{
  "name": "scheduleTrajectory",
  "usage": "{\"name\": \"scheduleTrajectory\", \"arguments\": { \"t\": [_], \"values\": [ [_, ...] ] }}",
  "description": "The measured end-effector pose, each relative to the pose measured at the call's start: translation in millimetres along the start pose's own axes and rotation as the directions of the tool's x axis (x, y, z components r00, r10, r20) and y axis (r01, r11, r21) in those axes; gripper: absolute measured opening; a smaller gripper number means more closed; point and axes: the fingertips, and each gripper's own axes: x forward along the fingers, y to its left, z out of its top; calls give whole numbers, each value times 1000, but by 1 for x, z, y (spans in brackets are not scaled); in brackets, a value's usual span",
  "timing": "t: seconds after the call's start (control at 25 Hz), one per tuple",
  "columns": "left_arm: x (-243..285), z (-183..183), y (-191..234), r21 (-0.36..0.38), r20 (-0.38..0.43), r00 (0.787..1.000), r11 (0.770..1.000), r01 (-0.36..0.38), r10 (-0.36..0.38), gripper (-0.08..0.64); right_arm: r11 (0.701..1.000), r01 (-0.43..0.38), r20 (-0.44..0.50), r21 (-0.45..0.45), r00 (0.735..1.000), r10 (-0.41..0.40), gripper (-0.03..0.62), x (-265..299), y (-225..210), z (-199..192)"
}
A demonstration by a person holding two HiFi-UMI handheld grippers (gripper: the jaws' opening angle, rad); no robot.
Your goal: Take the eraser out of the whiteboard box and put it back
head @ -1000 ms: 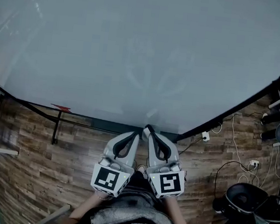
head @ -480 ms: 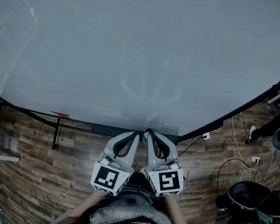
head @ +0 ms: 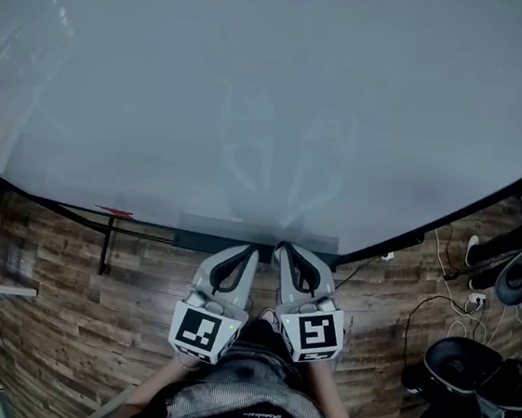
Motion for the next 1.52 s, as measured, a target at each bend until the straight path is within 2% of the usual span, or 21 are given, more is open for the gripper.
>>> {"name": "scheduleTrajectory", "arguments": {
  "t": [0.24, 0.84, 1.04, 1.16, 1.32, 1.36, 1.44, 1.52],
  "values": [
    [3, -5, 3, 2, -12, 1000, 1000, 8, -8, 0, 1000, 2, -38, -12, 999, -3, 5, 7, -4, -18],
    [6, -13, 4, -68, -46, 999, 998, 10, -13, 0, 999, 12, -187, -30, 982, -18, 5, 11, -11, -65],
    [5, -20, 4, -1, -54, 997, 999, 47, -47, 0, 999, 9, -218, -37, 976, -17, 5, 11, -11, -74],
    [5, -23, 2, -27, -63, 997, 999, 46, -47, 0, 999, 5, -237, -36, 971, -14, 5, 11, -10, -80],
    [3, -25, 3, -15, -65, 996, 998, 53, -54, 0, 999, -8, -242, -32, 970, 0, 5, 10, -8, -84],
    [3, -24, 3, -32, -66, 997, 998, 47, -49, 0, 999, -24, -242, -33, 970, 15, 16, 10, -7, -84],
    [3, -23, 4, -58, -68, 997, 998, 37, -41, 0, 997, -60, -253, -46, 966, 46, 123, 11, -5, -85],
    [5, -24, 8, -45, -70, 997, 998, 39, -42, 0, 995, -69, -270, -72, 962, 48, 151, 14, -8, -87]
  ]
}}
